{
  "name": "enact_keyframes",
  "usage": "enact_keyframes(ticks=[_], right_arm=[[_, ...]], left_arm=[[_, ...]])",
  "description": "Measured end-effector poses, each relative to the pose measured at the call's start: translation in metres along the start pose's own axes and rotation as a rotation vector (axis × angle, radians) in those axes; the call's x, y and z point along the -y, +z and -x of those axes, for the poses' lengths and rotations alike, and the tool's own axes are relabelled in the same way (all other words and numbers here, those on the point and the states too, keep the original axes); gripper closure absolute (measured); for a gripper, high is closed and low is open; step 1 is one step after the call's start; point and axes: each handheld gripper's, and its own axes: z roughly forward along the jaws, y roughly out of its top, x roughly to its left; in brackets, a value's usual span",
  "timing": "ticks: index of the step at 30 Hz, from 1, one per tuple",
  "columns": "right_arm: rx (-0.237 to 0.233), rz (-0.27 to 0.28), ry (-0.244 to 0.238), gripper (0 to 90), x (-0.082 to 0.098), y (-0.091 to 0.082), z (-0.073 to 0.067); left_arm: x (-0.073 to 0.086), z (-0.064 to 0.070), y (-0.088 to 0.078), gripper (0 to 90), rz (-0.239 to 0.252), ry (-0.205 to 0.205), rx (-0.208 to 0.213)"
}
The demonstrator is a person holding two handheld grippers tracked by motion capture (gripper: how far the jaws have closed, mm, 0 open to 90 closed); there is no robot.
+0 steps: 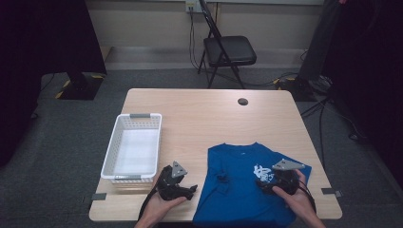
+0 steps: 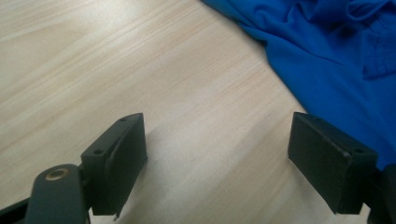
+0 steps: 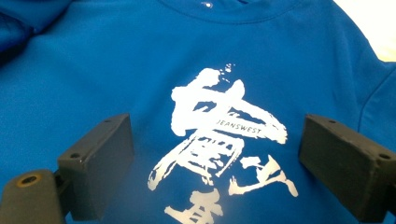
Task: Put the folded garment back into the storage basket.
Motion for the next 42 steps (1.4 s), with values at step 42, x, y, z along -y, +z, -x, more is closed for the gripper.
enact_keyframes(ticks=[42], right_arm=[[0.111, 0.052, 0.096, 43.2, 0.025, -0.072, 0.106]], left_arm=[[0.002, 0.001, 0.004, 14.4, 0.01, 0.053, -0.016]])
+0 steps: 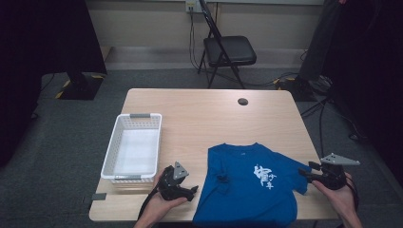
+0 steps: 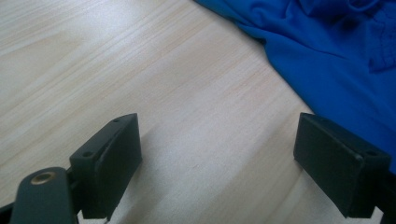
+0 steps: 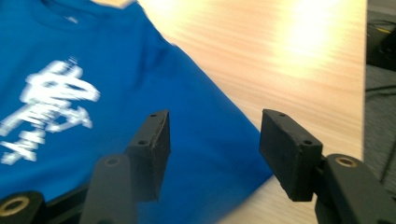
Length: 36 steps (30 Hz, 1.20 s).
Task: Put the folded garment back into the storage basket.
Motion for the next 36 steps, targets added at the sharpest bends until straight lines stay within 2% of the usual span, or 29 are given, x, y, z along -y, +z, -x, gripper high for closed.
enact_keyframes(ticks=[5, 8, 10, 15, 19, 22, 25, 27, 32, 36], right_arm=[[0.004, -0.018, 0.012, 44.2, 0.002, 0.005, 0.007], [0.034, -0.035, -0.006, 43.6, 0.005, 0.008, 0.01], [0.033, -0.049, -0.002, 44.2, 0.007, 0.011, 0.012], [0.032, -0.053, -0.022, 47.1, 0.007, 0.013, 0.01], [0.035, -0.083, -0.04, 50.2, 0.009, 0.018, 0.008], [0.03, -0.088, -0.035, 51.8, 0.009, 0.02, 0.01], [0.012, -0.077, -0.007, 57.1, 0.011, 0.02, 0.013], [0.012, -0.082, -0.018, 64.1, 0.01, 0.019, 0.012], [0.012, -0.074, -0.005, 73.6, 0.01, 0.02, 0.01], [0.004, -0.073, -0.022, 82.0, 0.01, 0.021, 0.007]], left_arm=[[0.0, 0.0, 0.0, 14.4, 0.001, 0.0, 0.0], [0.0, 0.0, 0.0, 14.4, 0.001, 0.001, 0.001], [0.0, 0.0, 0.0, 14.4, 0.001, 0.001, 0.0], [0.0, 0.0, 0.0, 14.4, 0.001, 0.002, 0.002], [0.0, 0.0, 0.0, 14.4, 0.001, 0.002, 0.002], [0.0, 0.0, 0.0, 14.4, 0.001, 0.004, 0.002], [0.0, 0.0, 0.0, 14.3, 0.003, 0.001, 0.002], [0.0, 0.0, 0.0, 14.4, 0.004, 0.0, 0.001], [0.0, 0.0, 0.001, 14.4, 0.004, -0.001, 0.0], [-0.001, -0.001, 0.001, 14.3, 0.002, -0.001, -0.001]])
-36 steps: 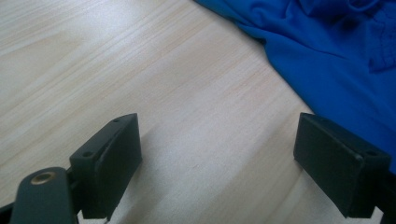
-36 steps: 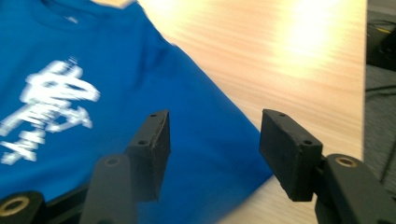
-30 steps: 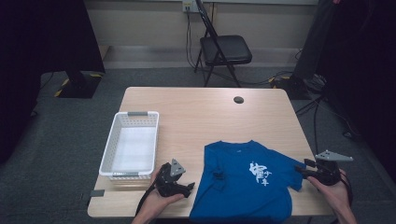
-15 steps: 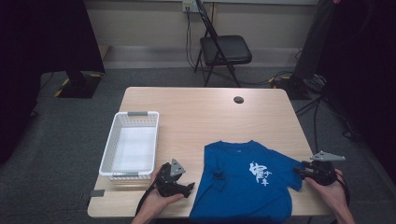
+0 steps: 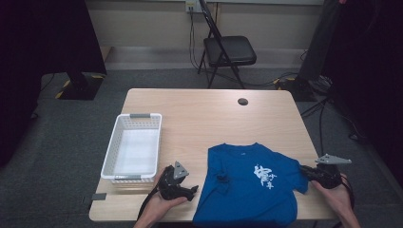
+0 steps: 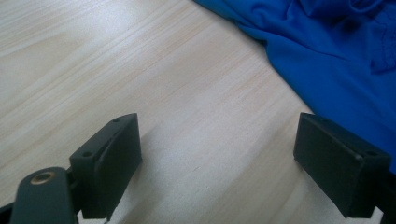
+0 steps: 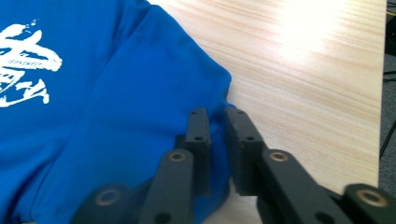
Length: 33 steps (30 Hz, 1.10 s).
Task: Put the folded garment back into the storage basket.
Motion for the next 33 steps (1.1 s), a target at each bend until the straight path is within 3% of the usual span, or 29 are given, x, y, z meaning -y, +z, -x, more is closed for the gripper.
enact_keyframes(ticks=[8, 13, 19, 33], right_arm=[[-0.003, 0.008, 0.001, 87.1, -0.001, -0.002, -0.001], [-0.015, 0.055, 0.025, 87.2, -0.003, -0.013, -0.001], [-0.059, 0.103, 0.071, 87.1, -0.005, -0.019, 0.0], [-0.151, 0.164, 0.056, 87.2, -0.015, -0.027, -0.021]], left_arm=[[0.001, 0.0, 0.0, 14.3, 0.008, -0.003, -0.002], [0.001, 0.0, 0.0, 14.1, 0.009, -0.002, 0.0], [0.001, 0.001, 0.001, 11.8, 0.007, 0.002, 0.006], [0.0, 0.002, 0.002, 9.8, 0.004, 0.003, 0.006]])
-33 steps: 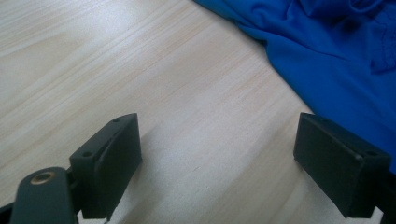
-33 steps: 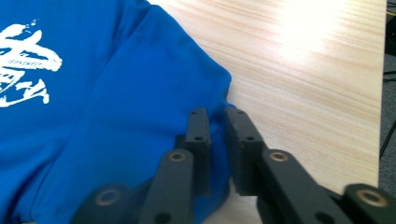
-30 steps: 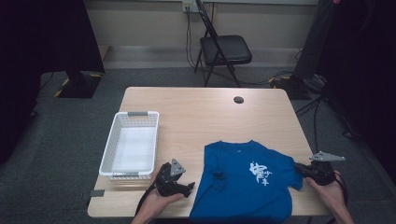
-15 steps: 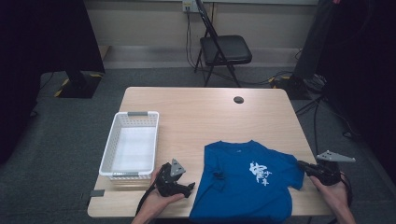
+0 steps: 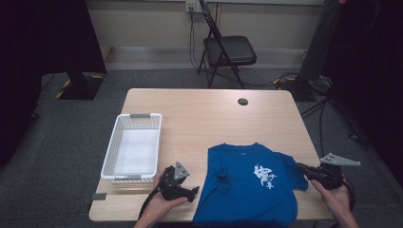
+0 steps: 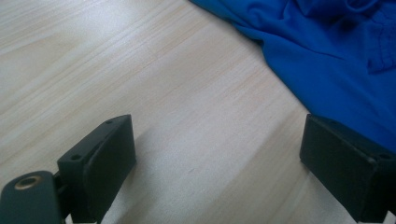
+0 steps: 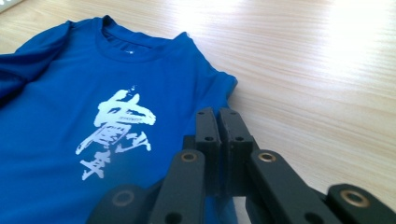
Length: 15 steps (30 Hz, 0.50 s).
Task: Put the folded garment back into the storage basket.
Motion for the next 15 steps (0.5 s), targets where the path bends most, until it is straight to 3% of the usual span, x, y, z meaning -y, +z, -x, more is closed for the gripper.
enact_keyframes(ticks=[15], right_arm=[[-0.063, -0.001, -0.009, 87.1, -0.006, 0.006, -0.02]], left_arm=[[0.0, 0.0, 0.0, 9.8, 0.003, 0.0, 0.0]])
